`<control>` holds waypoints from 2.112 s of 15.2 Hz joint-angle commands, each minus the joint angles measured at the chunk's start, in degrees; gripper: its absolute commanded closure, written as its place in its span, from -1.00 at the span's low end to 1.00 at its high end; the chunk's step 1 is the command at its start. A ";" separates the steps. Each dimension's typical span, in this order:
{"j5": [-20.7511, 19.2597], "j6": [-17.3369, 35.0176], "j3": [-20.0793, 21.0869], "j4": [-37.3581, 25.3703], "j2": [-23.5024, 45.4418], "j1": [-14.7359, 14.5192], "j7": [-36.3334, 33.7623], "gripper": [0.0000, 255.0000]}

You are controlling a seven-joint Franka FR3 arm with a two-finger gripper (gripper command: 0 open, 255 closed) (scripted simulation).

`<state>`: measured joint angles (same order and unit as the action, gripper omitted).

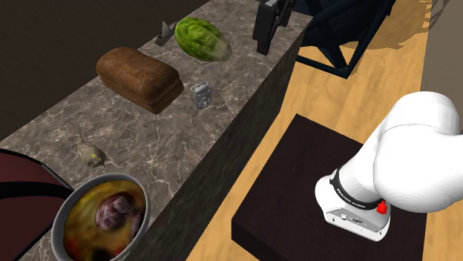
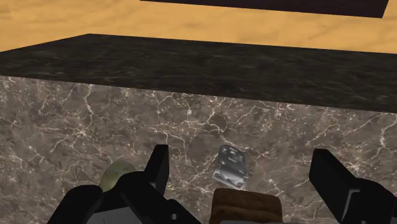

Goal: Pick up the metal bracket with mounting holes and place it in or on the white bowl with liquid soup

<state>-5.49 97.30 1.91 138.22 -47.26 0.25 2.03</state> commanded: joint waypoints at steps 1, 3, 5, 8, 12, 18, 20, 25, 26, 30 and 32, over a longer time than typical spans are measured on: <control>0.00 0.00 0.00 0.00 0.00 0.00 0.00 -1.00; 0.30 3.51 -0.53 0.54 3.46 0.03 0.03 -1.00; 0.64 6.95 -1.03 0.77 7.15 0.03 0.11 -1.00; 1.24 11.91 -1.77 0.54 13.08 -0.04 0.33 -1.00; 2.30 18.01 -2.68 -0.84 21.55 -0.25 0.88 -1.00; 4.68 25.62 -3.76 -5.15 35.00 -0.69 2.36 -1.00; 5.70 27.66 -4.01 -7.17 39.59 -0.83 3.02 -1.00; 8.04 31.62 -4.21 -11.62 49.08 -0.95 4.56 -1.00; 8.09 32.37 -4.20 -11.30 49.52 -0.96 4.59 -1.00; 8.30 35.34 -4.13 -10.16 51.35 -1.00 4.73 -1.00; 8.39 36.51 -4.11 -9.75 52.11 -1.01 4.79 -1.00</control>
<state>2.84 133.10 -2.24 128.42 4.22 -0.72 6.84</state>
